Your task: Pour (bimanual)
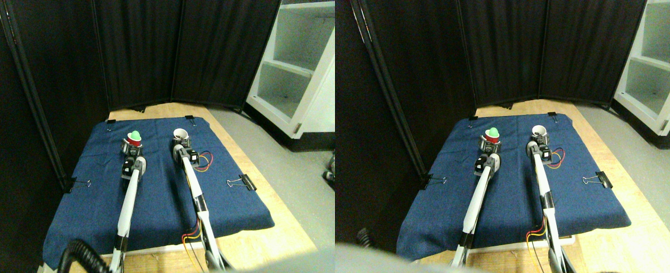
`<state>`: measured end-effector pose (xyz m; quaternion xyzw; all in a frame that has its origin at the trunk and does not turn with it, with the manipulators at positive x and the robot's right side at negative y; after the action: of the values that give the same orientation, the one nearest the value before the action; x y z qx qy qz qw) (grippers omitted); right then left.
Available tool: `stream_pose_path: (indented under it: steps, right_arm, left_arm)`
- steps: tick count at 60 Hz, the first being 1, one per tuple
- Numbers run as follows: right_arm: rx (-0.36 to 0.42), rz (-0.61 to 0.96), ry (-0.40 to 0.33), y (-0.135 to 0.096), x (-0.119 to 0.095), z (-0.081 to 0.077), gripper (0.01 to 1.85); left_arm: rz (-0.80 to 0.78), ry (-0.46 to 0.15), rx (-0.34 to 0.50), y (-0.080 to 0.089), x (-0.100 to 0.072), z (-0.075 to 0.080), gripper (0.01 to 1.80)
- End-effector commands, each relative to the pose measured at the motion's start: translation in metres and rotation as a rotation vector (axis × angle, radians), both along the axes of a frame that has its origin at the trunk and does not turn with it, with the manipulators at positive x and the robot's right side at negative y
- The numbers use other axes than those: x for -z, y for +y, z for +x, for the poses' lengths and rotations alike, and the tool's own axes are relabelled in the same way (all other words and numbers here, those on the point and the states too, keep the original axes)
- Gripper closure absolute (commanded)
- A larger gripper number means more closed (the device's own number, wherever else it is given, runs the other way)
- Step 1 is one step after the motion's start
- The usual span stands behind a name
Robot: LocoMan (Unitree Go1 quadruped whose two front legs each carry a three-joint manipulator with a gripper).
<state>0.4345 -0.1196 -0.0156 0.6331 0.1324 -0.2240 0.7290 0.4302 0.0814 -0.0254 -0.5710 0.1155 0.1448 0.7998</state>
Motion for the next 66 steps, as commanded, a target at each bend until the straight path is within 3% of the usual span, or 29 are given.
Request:
stream_pose_path:
  steps: [1,8,29,41,51,66]
  right_arm:
    - [0.001,0.039,-0.035,-0.001,-0.01,0.001,0.71]
    - [0.004,0.068,-0.027,-0.002,-0.011,0.0,0.48]
    - [-0.001,0.057,-0.038,0.0,-0.014,-0.004,0.37]
    - [-0.025,0.065,-0.068,0.003,-0.024,-0.011,0.31]
    - [-0.061,0.033,-0.107,0.006,-0.041,-0.022,0.28]
    - [-0.135,0.003,-0.171,0.009,-0.073,-0.043,0.22]
  left_arm:
    - [0.026,0.002,0.048,-0.003,-0.004,-0.001,0.23]
    - [0.013,0.006,0.06,-0.002,-0.006,-0.001,0.25]
    - [0.015,-0.003,0.064,-0.004,-0.01,-0.008,0.3]
    - [0.003,-0.029,0.081,-0.002,-0.017,-0.011,0.17]
    - [0.001,-0.05,0.127,0.002,-0.034,-0.02,0.15]
    - [-0.036,-0.133,0.215,0.0,-0.069,-0.042,0.21]
